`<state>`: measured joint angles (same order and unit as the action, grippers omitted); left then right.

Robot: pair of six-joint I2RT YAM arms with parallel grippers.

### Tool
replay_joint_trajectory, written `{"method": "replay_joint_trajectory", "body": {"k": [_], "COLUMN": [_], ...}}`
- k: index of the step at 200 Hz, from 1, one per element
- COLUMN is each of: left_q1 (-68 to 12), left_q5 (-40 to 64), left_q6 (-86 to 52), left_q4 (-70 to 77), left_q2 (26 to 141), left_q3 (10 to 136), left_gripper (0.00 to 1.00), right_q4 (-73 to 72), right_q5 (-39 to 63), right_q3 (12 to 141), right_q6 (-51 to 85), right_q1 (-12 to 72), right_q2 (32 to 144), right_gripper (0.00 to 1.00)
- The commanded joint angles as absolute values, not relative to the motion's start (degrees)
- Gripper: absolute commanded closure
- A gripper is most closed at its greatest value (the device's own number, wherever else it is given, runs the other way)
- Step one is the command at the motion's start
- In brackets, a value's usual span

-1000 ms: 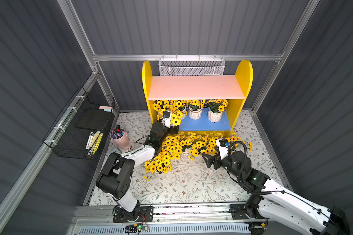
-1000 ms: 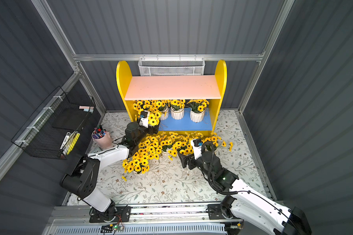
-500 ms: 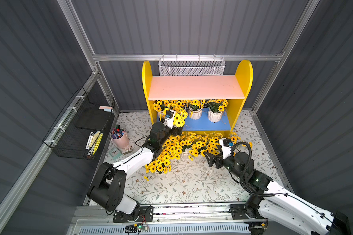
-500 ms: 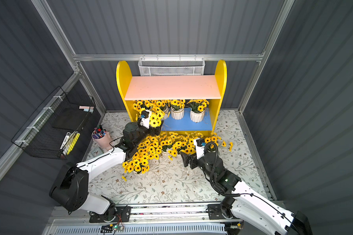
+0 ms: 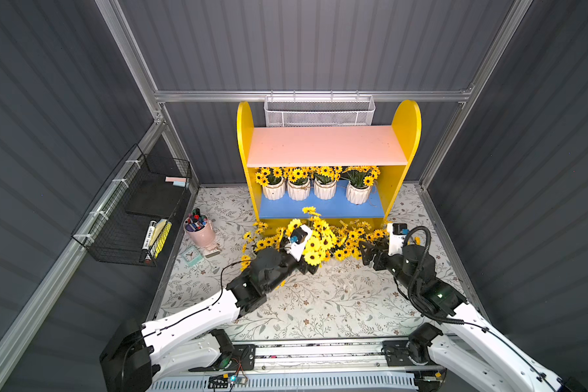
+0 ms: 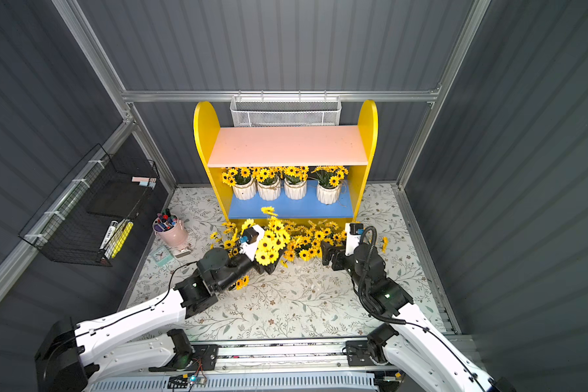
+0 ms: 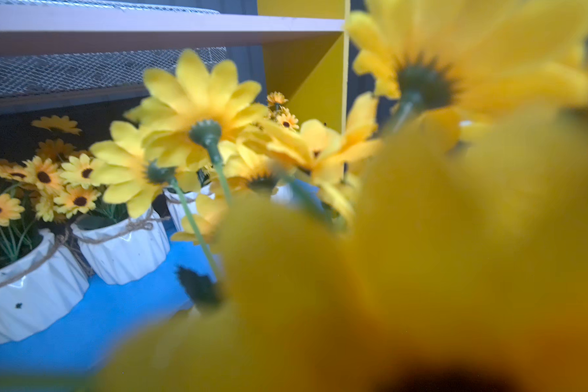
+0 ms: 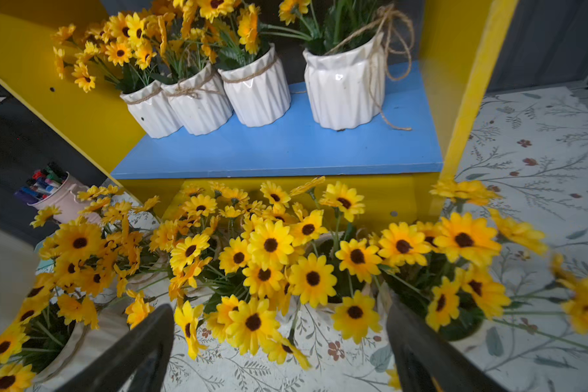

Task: Take the sunflower pots off the shelves
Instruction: Pick up the sunflower pot from the shelf, then place the sunflower pot at the center of the board.

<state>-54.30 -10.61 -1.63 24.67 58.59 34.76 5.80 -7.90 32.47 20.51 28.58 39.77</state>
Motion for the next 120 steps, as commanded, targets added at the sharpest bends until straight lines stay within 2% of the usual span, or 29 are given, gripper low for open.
{"method": "replay_joint_trajectory", "body": {"k": [1, 33, 57, 79, 120], "left_q1": [-59.21, -65.55, -66.71, -68.02, -68.20], "left_q5": [-17.24, -21.75, -20.15, -20.32, -19.30], "left_q6": [-4.00, -5.82, -9.15, -11.89, -11.92], "left_q4": [25.23, 28.61, 32.56, 40.54, 56.81], "left_q2": [55.76, 56.80, 59.55, 64.77, 78.34], "left_q3": [30.63, 25.17, 21.93, 17.85, 15.36], "left_gripper": [1.00, 1.00, 1.00, 1.00, 1.00], "right_q4": [8.94, 9.30, 10.15, 10.90, 10.94], "right_q5": [-6.39, -4.04, 0.61, 6.38, 9.77], "right_q3": [34.80, 35.53, 36.18, 35.91, 35.01], "right_q6": [21.65, 22.96, 24.67, 24.25, 24.30], "right_q1": [27.08, 26.67, 26.72, 26.68, 26.81], "right_q2": [38.31, 38.19, 38.37, 38.61, 39.04], "right_gripper": [0.01, 0.01, 0.04, 0.05, 0.07]}}
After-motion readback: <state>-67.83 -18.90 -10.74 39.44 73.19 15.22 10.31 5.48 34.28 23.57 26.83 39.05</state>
